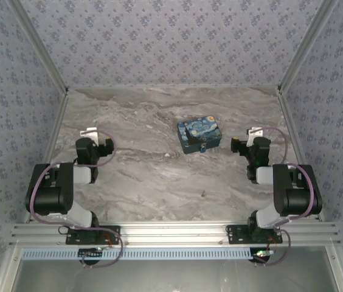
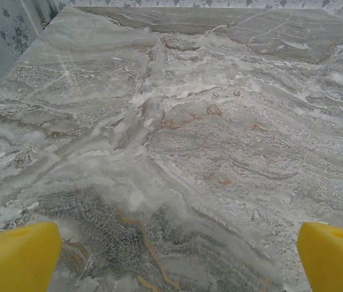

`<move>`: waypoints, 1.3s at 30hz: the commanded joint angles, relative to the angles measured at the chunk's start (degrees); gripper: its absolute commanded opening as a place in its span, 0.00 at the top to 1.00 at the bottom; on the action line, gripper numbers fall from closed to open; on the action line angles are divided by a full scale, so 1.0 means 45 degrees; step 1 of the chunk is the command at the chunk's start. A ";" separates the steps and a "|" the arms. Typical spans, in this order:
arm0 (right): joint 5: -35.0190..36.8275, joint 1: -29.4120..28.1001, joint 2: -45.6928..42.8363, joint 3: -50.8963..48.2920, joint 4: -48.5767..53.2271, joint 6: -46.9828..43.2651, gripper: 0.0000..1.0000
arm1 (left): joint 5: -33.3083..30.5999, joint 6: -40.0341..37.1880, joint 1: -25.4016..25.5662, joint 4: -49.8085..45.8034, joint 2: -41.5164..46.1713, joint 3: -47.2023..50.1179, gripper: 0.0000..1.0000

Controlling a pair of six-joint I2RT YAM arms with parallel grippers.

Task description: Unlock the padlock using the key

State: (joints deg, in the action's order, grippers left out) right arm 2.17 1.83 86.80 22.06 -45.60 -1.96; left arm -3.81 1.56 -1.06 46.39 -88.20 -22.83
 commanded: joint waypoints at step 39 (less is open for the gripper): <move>-0.0619 0.0413 -0.0634 0.0968 0.2076 0.0446 0.00 | -0.0507 0.0416 -0.0098 -0.1550 0.2059 -0.0225 0.01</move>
State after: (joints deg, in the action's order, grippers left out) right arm 0.93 2.55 86.59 22.81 -43.29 -1.76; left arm -4.69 2.46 -1.15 42.48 -84.40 -22.83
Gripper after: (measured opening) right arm 0.999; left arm 0.994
